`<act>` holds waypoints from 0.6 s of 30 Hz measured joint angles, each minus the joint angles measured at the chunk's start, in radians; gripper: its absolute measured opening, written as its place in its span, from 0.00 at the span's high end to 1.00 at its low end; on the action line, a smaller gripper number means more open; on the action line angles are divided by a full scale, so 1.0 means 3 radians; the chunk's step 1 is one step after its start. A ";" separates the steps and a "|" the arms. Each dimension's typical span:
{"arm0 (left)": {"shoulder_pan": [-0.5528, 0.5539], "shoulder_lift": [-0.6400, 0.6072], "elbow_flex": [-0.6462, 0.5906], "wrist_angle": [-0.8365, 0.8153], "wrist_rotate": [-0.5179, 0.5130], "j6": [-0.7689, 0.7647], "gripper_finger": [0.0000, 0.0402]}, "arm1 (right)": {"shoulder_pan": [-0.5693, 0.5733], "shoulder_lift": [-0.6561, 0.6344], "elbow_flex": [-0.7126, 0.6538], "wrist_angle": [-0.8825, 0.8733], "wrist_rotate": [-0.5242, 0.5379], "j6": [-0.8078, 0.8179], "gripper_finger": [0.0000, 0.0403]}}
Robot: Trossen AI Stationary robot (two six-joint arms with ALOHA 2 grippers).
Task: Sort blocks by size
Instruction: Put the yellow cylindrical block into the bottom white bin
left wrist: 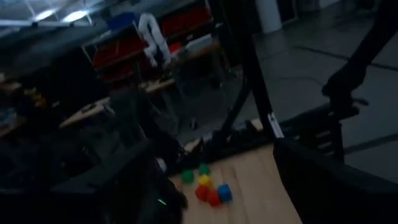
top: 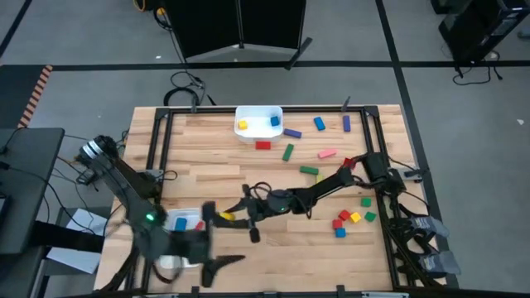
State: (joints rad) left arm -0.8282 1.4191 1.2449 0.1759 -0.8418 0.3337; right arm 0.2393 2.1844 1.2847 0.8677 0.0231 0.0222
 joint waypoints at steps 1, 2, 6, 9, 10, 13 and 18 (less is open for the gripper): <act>-0.0008 -0.0090 0.0001 -0.0073 0.0001 0.0003 0.20 | 0.0014 0.0065 0.0118 -0.0032 -0.0008 -0.0012 0.65; -0.0013 -0.0171 0.0001 -0.0177 0.0012 0.0005 0.21 | 0.0027 0.0133 0.0237 -0.0032 -0.0012 -0.0024 0.65; -0.0014 -0.0451 0.0000 -0.0519 0.0006 -0.0065 0.25 | 0.0060 0.0386 0.0702 -0.0033 -0.0019 -0.0049 0.65; -0.0017 -0.0603 0.0001 -0.0653 -0.0008 -0.0092 0.26 | 0.0058 0.0605 0.1091 -0.0102 -0.0040 -0.0047 0.65; -0.0018 -0.0626 0.0001 -0.0688 -0.0019 -0.0094 0.27 | 0.0056 0.0671 0.1215 -0.0173 -0.0057 -0.0032 0.65; -0.0017 -0.0678 0.0000 -0.0786 -0.0094 -0.0098 0.27 | 0.0049 0.0921 0.1645 -0.0395 -0.0093 0.0000 0.65; -0.0017 -0.0715 0.0000 -0.0847 -0.0163 -0.0112 0.27 | 0.0029 0.1343 0.2303 -0.0772 -0.0156 0.0097 0.65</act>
State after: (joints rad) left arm -0.8333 1.2045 1.2449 -0.0783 -0.8906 0.3002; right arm 0.2479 2.5873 1.9757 0.6363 -0.0236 0.0514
